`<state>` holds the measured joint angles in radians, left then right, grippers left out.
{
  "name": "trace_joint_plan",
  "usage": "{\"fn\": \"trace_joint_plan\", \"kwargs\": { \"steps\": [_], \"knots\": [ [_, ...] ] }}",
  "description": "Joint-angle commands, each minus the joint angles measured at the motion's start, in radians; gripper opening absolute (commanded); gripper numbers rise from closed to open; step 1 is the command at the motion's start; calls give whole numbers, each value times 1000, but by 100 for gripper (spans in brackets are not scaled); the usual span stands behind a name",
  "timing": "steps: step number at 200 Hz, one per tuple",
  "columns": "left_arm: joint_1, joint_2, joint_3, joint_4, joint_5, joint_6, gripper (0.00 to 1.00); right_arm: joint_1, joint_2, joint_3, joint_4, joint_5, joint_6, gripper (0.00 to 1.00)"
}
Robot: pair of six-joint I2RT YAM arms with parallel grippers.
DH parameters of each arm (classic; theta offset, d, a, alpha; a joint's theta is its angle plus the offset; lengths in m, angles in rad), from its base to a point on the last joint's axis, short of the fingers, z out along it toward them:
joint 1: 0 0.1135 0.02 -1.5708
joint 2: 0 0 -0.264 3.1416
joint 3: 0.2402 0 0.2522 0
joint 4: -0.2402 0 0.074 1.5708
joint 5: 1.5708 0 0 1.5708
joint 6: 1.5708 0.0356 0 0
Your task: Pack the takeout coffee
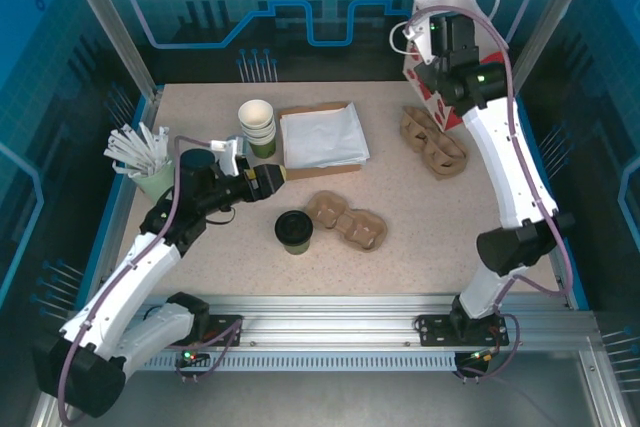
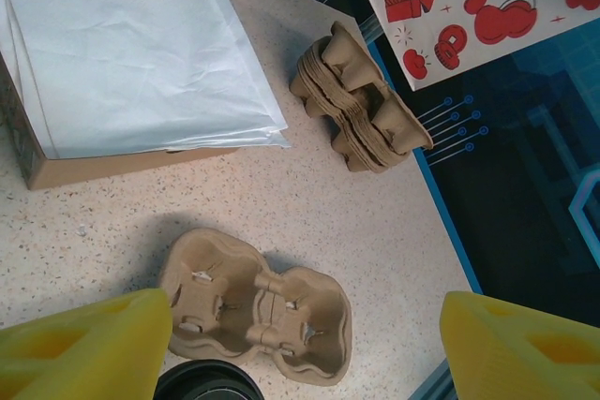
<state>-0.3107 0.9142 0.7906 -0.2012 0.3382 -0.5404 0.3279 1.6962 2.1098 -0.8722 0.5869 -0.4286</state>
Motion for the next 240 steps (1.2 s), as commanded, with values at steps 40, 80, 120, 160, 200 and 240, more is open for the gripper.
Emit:
{"fn": "trace_joint_plan", "kwargs": {
  "steps": [40,80,120,160,200,240],
  "knots": [
    [-7,-73,2,-43,-8,20,77,267,-227,-44,-92,121,33,0],
    [-7,-114,-9,-76,-54,42,78,444,-341,-130,-249,71,151,0],
    [-5,-134,-21,-86,-70,68,86,524,-431,-253,-335,-5,254,0],
    [-2,-130,-16,-87,-31,67,97,523,-461,-381,-329,14,275,0],
    [-1,-130,-14,-93,-30,56,97,483,-475,-465,-302,6,278,0],
    [-1,-126,-19,-87,-30,49,96,461,-478,-530,-280,-17,284,0]
  ]
}}
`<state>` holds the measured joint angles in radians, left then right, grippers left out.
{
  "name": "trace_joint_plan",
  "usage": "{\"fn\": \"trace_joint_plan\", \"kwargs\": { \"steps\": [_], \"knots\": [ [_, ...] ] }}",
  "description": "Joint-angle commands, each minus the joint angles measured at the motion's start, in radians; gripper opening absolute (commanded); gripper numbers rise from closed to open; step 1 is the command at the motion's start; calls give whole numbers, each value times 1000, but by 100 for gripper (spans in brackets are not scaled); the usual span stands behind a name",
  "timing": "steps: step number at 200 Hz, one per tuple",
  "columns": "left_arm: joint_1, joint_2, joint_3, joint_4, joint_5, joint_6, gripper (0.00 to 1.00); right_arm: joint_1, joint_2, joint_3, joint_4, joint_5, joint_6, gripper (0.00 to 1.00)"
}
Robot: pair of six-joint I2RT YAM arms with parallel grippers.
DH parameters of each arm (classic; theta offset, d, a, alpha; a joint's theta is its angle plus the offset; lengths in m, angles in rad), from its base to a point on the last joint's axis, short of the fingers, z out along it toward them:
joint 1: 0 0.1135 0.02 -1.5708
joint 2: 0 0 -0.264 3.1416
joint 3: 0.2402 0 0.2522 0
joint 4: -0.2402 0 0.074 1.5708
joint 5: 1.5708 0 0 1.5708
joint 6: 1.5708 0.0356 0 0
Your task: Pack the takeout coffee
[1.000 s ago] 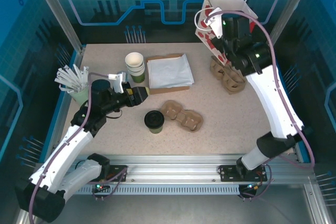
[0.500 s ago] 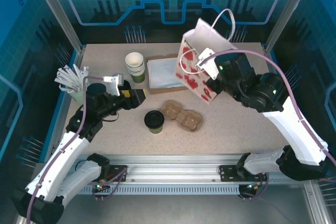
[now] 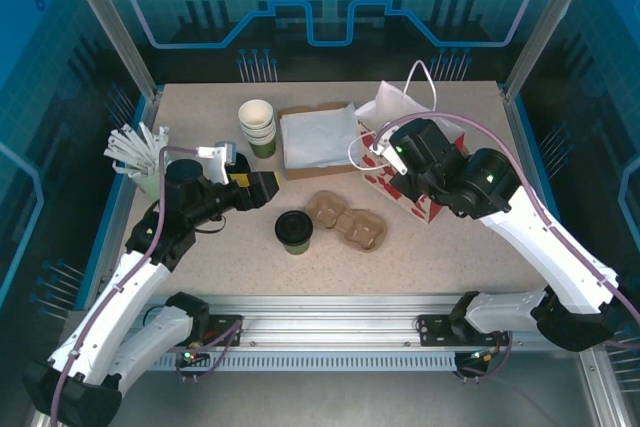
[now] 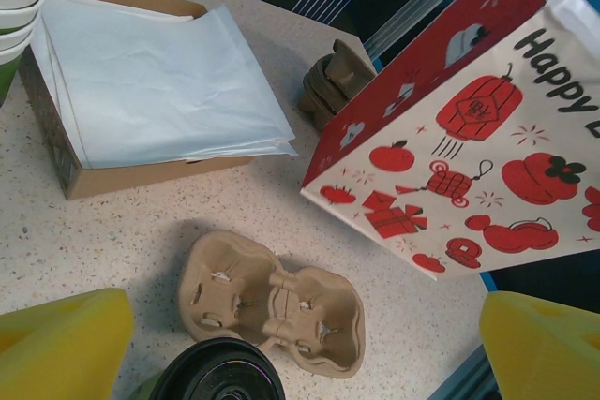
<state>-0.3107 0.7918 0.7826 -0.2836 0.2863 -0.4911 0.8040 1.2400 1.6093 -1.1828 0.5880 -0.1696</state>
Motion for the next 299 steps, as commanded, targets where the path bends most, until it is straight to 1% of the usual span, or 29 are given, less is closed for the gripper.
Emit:
{"fn": "trace_joint_plan", "kwargs": {
  "steps": [1,67,167,186,229,245,272,287,299],
  "knots": [
    [-1,-3,-12,-4,24,0,96,-15,-22,-30,31,-19,25,0],
    [-2,0,-24,16,34,-15,95,-37,-15,-86,64,-17,14,0],
    [-2,3,-35,29,40,-20,95,-63,-16,-194,164,-59,-15,0],
    [-2,6,-36,30,40,-20,95,-65,-26,-226,201,-81,-28,0],
    [-2,12,-36,37,45,-24,95,-86,-55,-293,294,-209,-26,0],
    [-1,12,-36,36,44,-24,95,-93,-59,-316,320,-227,-29,0],
    [-2,11,-35,35,45,-25,95,-114,-59,-340,328,-243,-36,2],
    [-2,12,-35,36,43,-24,95,-120,-57,-350,329,-249,-41,5],
    [-2,13,-34,37,44,-24,95,-124,-52,-348,317,-241,-40,9]
  ]
}}
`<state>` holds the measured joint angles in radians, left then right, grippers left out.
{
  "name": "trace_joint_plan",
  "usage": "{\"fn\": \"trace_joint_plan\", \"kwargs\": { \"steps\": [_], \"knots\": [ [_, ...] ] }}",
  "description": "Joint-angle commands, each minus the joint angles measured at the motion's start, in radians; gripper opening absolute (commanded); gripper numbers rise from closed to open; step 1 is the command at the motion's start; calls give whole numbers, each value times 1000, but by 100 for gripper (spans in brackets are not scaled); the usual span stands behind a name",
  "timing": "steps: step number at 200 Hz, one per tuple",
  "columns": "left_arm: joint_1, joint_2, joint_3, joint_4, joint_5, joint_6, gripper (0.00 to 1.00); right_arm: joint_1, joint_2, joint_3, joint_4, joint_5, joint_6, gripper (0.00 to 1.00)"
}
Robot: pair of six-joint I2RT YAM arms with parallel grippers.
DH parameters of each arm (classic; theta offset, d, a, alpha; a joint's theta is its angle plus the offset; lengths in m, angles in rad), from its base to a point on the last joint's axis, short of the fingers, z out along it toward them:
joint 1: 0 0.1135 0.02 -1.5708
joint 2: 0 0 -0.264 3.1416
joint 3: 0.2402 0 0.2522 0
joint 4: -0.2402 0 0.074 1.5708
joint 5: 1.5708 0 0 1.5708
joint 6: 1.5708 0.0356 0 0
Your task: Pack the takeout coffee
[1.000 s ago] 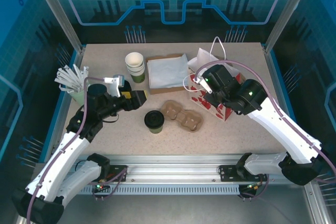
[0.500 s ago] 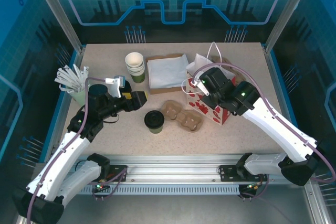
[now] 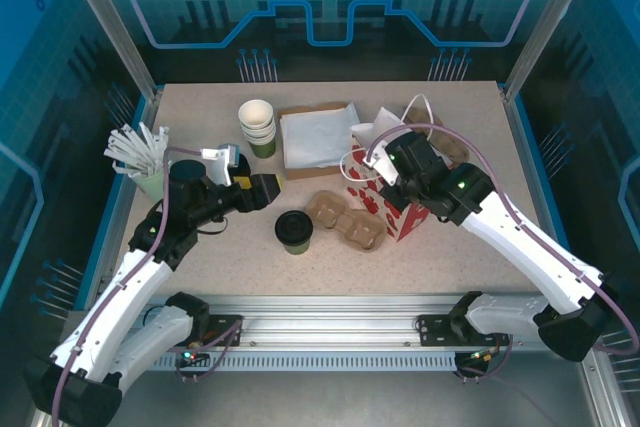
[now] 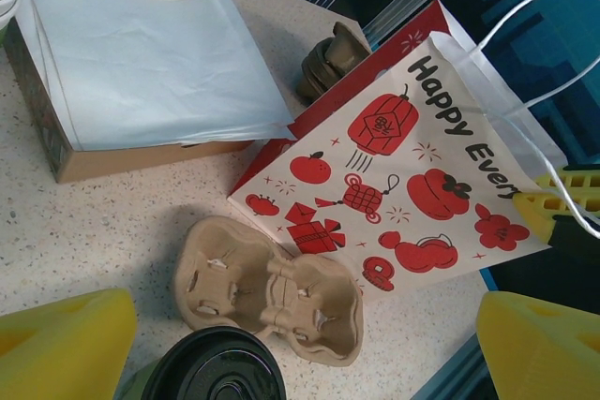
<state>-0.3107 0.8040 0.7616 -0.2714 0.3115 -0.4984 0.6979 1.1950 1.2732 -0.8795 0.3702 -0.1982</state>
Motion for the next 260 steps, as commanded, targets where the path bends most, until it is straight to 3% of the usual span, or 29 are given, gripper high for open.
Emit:
{"fn": "trace_joint_plan", "kwargs": {
  "steps": [1,20,51,87,127,166,198,260],
  "knots": [
    [-2,1,-13,24,18,-16,95,-18,-7,-11,13,-22,-12,9],
    [-2,3,-13,19,18,-12,95,-27,4,12,-26,19,-4,17],
    [-2,-4,-5,-37,-3,20,95,-18,18,91,-168,108,68,42],
    [-2,-35,1,-109,-44,50,95,105,-51,115,-246,123,143,58],
    [7,-25,26,-196,-59,48,95,300,-118,44,-236,58,264,60],
    [36,-14,21,-228,-51,40,94,444,-167,-180,-25,-10,334,62],
    [50,7,32,-229,-35,37,93,439,-63,-287,169,-61,325,62],
    [51,8,36,-195,13,45,90,272,204,-270,320,-150,246,59]
  ]
}}
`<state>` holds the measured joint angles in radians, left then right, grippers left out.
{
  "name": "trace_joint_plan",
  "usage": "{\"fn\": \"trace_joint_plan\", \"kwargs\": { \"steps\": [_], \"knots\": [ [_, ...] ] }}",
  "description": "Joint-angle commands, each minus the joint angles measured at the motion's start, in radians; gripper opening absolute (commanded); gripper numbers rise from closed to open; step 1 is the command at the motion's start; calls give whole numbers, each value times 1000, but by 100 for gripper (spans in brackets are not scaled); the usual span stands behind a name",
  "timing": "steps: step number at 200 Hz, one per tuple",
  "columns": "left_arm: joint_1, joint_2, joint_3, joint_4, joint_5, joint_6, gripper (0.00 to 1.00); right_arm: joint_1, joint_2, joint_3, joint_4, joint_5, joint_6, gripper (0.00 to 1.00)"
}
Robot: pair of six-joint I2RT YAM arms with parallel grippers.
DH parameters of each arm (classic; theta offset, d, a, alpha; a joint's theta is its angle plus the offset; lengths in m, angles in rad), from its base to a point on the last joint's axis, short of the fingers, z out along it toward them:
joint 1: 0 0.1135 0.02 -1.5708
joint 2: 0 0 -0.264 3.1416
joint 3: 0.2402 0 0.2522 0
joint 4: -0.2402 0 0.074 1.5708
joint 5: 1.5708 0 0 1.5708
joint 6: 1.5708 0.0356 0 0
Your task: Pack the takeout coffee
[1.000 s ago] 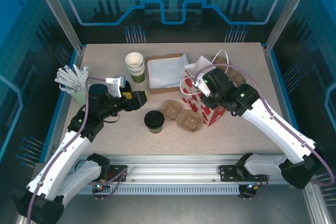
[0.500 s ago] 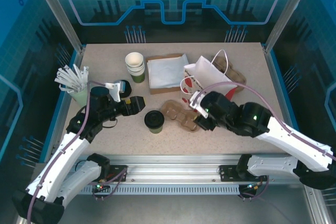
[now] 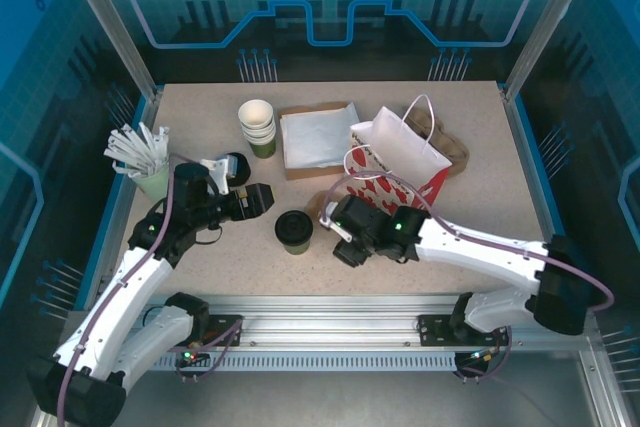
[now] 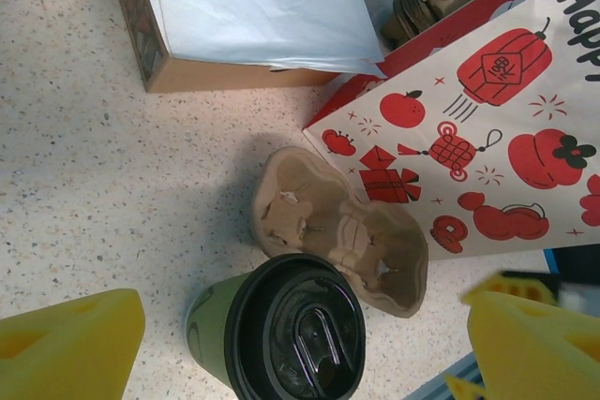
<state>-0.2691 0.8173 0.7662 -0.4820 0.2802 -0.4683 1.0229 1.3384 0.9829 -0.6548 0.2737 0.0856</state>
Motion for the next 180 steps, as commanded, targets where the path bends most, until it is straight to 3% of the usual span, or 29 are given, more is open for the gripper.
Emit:
{"fn": "trace_joint_plan", "kwargs": {
  "steps": [1,40,79,180],
  "knots": [
    [9,-6,32,16,44,15,90,-54,65,22,98,-51,-39,59],
    [8,-6,23,47,52,11,89,-169,171,40,141,-84,-41,56],
    [8,-4,27,54,59,13,89,-222,268,96,129,-128,-71,55],
    [7,-11,16,67,60,8,89,-268,397,168,75,-214,-109,51]
  ]
}}
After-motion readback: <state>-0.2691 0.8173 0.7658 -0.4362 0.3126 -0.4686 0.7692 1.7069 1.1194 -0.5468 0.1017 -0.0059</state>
